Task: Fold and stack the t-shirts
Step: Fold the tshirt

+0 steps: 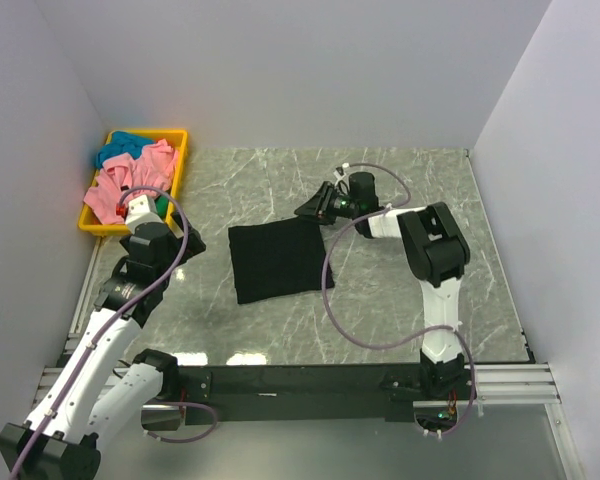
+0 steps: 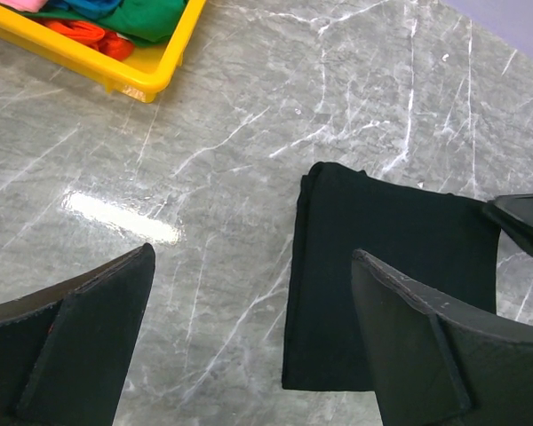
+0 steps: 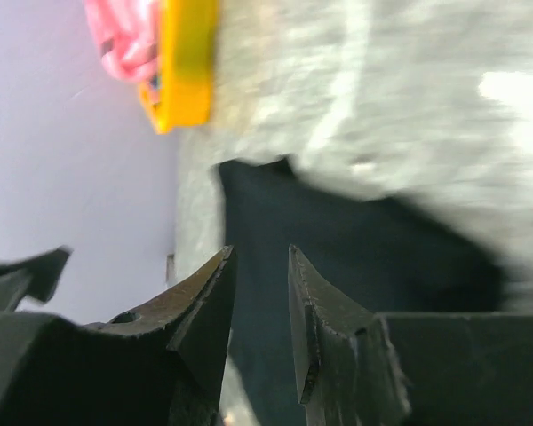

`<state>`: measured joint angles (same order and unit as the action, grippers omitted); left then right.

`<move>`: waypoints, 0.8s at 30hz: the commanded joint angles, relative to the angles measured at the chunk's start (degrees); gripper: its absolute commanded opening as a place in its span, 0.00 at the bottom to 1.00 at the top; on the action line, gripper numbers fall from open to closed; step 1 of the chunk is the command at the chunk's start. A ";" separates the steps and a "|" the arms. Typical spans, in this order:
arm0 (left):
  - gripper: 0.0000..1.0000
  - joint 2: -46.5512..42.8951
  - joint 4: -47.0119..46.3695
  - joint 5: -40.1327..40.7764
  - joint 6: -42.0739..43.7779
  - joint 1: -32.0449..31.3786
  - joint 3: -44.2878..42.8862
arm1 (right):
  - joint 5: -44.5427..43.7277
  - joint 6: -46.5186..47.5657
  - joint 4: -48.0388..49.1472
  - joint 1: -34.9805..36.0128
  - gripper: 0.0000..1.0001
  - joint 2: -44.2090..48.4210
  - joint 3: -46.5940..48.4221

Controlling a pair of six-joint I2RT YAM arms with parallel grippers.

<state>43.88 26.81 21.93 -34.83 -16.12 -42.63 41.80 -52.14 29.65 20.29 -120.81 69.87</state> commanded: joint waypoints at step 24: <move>0.91 6.30 -7.99 -14.87 -0.14 1.09 0.27 | 0.83 4.24 -3.90 -4.12 0.38 15.69 -12.62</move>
<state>47.33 23.49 14.85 -34.15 -15.33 -42.33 42.92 -50.48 25.36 16.12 -109.86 61.95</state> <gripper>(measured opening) 0.920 0.379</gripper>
